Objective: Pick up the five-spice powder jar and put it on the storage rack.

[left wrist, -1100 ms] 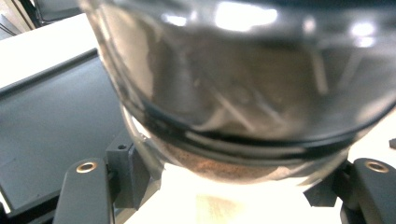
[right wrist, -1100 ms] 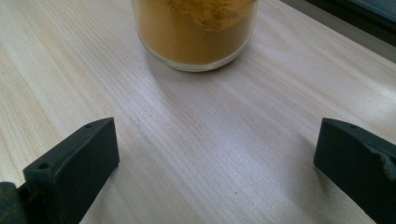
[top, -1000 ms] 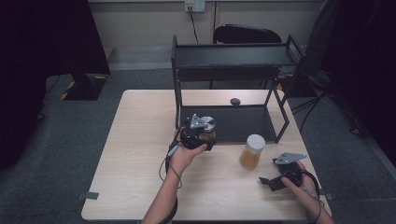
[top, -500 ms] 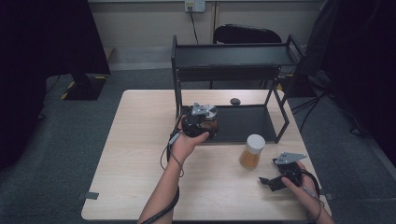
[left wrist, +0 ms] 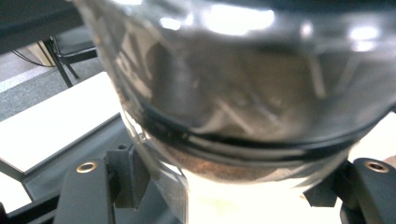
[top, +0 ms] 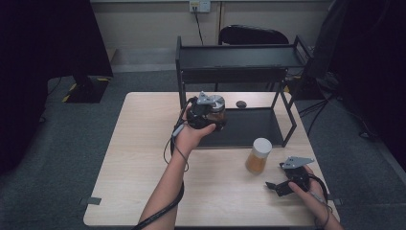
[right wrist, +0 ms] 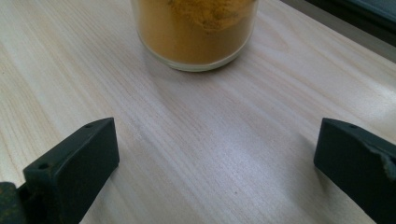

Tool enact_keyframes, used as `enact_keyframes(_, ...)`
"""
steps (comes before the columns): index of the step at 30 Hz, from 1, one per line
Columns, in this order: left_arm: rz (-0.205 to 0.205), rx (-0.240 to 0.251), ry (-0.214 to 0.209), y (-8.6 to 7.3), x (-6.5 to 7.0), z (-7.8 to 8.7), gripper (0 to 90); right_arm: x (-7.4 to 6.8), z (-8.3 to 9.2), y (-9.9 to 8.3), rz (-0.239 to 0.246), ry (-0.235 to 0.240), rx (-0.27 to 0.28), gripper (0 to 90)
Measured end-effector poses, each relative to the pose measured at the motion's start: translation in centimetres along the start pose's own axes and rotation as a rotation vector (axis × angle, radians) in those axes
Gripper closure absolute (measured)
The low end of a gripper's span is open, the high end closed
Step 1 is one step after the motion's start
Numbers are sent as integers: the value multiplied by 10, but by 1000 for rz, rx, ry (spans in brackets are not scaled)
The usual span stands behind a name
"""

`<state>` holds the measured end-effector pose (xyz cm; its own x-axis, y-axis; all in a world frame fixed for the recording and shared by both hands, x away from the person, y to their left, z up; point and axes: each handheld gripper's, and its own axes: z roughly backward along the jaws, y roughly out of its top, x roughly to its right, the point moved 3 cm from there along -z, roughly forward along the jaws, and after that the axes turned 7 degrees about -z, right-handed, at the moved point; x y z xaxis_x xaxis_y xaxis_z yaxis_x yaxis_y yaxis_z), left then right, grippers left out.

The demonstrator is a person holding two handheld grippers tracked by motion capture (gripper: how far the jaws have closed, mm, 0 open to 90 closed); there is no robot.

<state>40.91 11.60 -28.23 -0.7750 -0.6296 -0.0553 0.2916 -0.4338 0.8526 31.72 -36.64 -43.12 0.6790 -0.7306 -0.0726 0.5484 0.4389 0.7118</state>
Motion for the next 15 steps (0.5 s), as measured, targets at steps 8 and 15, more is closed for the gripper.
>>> enact_keyframes(8, 6, 11, -2, 20, -5, 8, 317, 0, 0, 0, 0, 0, 1, 0)
enact_keyframes(15, 6, 18, -4, 38, -7, 14, 316, 0, 0, 0, 0, 0, 1, 0)
